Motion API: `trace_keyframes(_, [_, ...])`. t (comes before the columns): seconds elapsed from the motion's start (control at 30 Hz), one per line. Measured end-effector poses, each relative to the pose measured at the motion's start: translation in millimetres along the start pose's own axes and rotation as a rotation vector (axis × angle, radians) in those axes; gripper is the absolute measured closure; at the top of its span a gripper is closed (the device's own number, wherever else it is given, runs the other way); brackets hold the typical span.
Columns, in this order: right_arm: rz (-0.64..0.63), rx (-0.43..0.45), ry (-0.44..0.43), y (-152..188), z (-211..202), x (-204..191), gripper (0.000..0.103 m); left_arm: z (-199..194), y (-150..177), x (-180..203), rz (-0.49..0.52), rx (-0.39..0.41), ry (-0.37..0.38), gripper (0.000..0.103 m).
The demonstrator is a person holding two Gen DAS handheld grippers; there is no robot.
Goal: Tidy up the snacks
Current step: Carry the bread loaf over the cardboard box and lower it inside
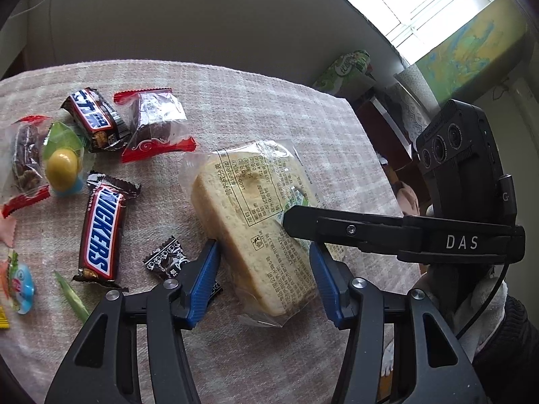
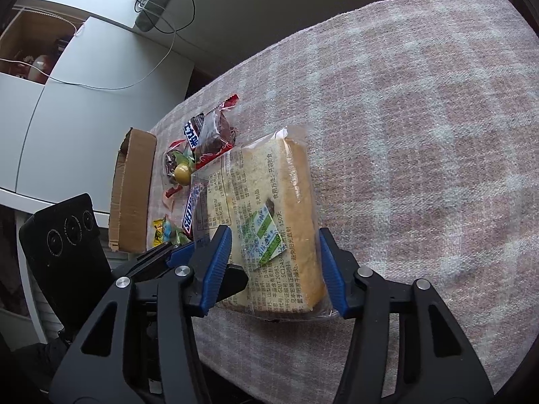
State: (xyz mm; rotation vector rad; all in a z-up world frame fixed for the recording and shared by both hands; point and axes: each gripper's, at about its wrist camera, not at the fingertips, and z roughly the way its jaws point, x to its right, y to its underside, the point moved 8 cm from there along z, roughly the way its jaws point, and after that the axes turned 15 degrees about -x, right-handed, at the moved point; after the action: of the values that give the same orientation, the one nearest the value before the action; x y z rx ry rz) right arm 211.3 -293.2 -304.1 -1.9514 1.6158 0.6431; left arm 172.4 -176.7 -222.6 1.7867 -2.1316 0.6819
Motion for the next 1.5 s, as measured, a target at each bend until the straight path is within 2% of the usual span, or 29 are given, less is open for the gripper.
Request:
trace_keyframes(0.27, [-0.046,0.028,0.003,-1,-11,-46,0.049,-42,2,-5,0.01,0.064,-0.014,0.049])
trace_keyframes(0.6, [-0.163,0.003,0.014,-7,9,-135,0.049,-111,20,-53,-0.052,0.171,-0.045,0.049])
trace_keyframes(1.1, [-0.354,-0.11,-0.003,-11,93,-272,0.049,-203,69,-159,-0.251,0.315,-0.103,0.049])
trace_keyframes(1.5, [-0.451,-0.204,-0.005,-14,167,-340,0.049,-240,102,-222,-0.384,0.385,-0.166,0.049])
